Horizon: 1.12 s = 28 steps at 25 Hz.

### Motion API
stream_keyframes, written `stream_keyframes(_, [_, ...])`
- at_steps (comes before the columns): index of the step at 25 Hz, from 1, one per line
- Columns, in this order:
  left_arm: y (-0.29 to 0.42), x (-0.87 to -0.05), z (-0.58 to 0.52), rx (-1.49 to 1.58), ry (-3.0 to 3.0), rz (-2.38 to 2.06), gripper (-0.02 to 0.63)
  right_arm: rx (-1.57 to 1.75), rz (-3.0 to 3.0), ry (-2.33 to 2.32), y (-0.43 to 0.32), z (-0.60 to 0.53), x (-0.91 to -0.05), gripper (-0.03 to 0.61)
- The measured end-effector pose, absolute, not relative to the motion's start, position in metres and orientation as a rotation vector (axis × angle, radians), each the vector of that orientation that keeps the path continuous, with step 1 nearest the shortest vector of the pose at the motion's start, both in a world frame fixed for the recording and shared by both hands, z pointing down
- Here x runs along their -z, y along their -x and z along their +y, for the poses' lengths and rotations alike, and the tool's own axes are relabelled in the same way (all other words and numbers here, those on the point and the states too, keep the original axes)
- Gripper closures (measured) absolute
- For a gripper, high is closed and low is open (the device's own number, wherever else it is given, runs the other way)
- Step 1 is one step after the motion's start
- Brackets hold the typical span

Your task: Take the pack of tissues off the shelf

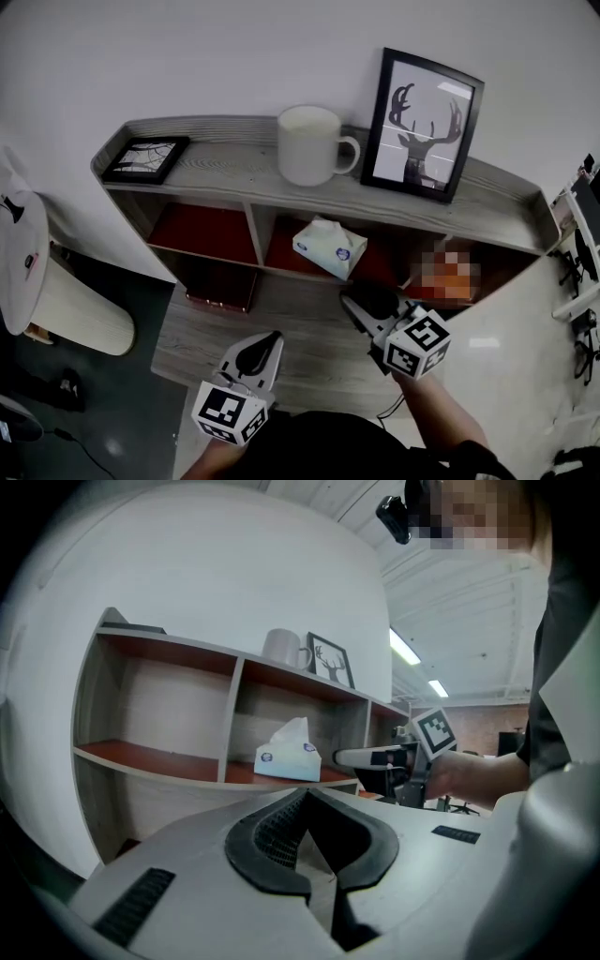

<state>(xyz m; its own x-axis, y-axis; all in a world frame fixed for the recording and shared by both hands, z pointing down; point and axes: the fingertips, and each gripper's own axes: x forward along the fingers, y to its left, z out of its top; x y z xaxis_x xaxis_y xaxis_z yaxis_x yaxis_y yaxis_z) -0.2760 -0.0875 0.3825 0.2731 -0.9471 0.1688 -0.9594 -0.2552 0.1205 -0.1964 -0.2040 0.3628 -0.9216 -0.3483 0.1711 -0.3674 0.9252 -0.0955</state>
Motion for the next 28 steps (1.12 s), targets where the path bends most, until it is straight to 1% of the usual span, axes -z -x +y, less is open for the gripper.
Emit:
stream_keyframes(4, [0.283, -0.387, -0.092, -0.092, -2.342, -1.765, 0.603, -0.195, -2.908, -0.584, 0.206, -0.218, -0.37, 0.425])
stream_keyframes(9, [0.291, -0.39, -0.094, -0.084, -2.33, -1.759, 0.601, -0.19, -2.859, -0.647, 0.214, -0.236, -0.379, 0.402])
stream_keyframes(20, [0.303, -0.395, -0.092, -0.072, -2.31, -1.765, 0.603, -0.15, -2.791, -0.791, 0.222, -0.262, -0.384, 0.393])
stream_keyframes(22, [0.304, -0.396, -0.09, -0.071, -2.306, -1.767, 0.601, -0.134, -2.782, -0.814, 0.221, -0.264, -0.384, 0.403])
stream_keyframes(28, [0.302, -0.396, -0.085, -0.069, -2.302, -1.774, 0.602, -0.086, -2.769, -0.83, 0.215, -0.262, -0.387, 0.486])
